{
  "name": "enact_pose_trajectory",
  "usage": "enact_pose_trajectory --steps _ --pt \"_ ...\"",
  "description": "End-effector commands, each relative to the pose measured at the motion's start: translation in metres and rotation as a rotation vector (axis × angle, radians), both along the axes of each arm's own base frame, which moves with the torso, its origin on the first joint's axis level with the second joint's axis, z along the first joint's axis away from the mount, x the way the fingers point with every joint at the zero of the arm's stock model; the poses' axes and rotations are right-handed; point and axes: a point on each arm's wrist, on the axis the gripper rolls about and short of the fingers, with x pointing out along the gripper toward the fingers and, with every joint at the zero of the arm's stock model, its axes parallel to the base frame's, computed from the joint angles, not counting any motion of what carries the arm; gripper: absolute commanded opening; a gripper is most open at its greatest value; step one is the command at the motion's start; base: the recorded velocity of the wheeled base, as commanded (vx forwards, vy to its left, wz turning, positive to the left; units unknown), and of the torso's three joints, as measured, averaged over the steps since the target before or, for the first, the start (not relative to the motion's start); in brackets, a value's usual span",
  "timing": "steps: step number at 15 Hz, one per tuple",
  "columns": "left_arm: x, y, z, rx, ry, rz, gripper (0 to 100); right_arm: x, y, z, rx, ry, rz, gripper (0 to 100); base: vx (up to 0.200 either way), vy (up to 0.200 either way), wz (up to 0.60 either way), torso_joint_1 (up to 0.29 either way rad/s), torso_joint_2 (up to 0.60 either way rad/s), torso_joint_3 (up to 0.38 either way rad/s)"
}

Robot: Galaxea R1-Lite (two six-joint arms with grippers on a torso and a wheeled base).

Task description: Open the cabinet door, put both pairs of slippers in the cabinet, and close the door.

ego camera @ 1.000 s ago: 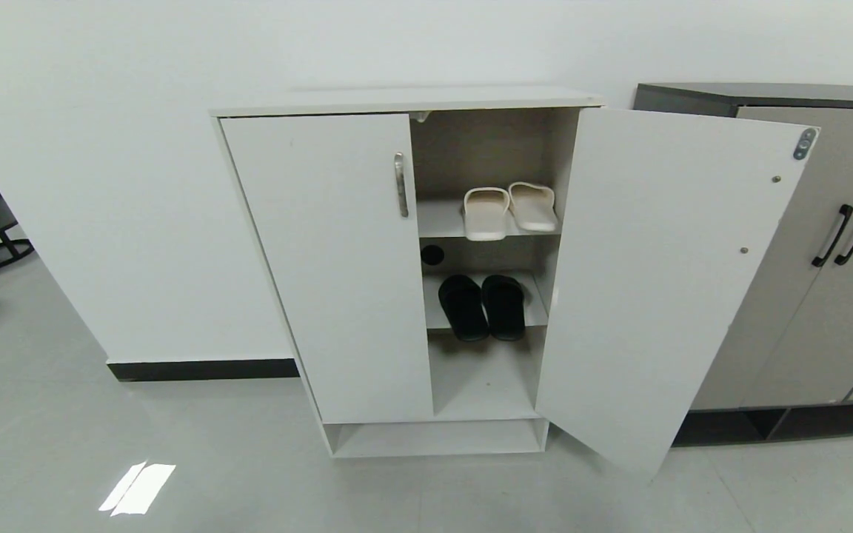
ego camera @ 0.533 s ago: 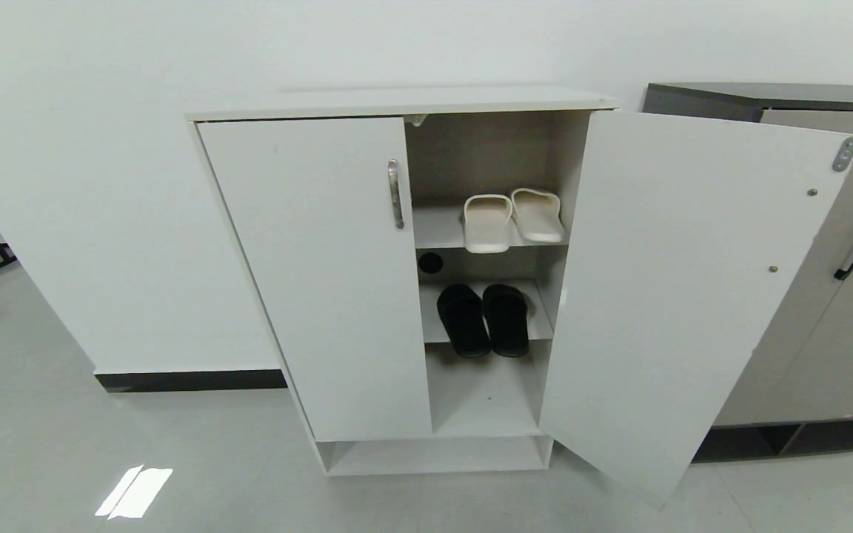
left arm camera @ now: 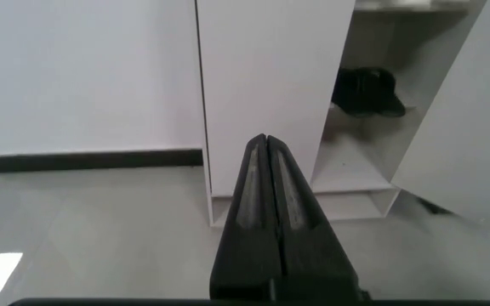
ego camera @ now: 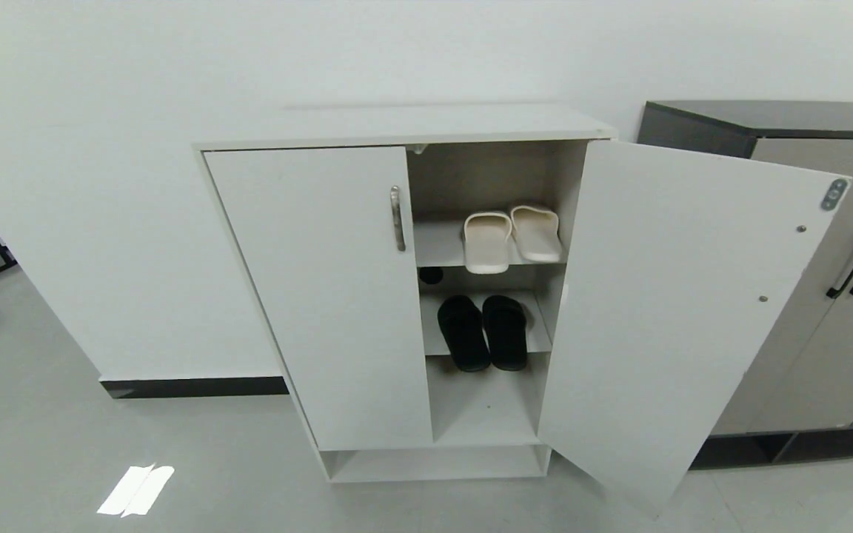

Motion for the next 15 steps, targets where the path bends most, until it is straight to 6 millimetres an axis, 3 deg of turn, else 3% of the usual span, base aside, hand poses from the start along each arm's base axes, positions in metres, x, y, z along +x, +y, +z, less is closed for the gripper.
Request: enact_pose_trajectory --steps 1,15 --pt "0.0001 0.0000 -0.0002 0.002 0.002 0.000 0 0.0007 0.0000 -0.0001 0.003 0.009 -0.003 0 0.000 0.000 0.00 0.163 -0.54 -0.281" --pt "0.0001 0.0000 -0.0003 0.005 0.004 0.000 0 0.0028 0.0002 0.0001 0.042 0.029 -0.011 0 0.000 0.000 0.00 0.196 -0.49 -0.283"
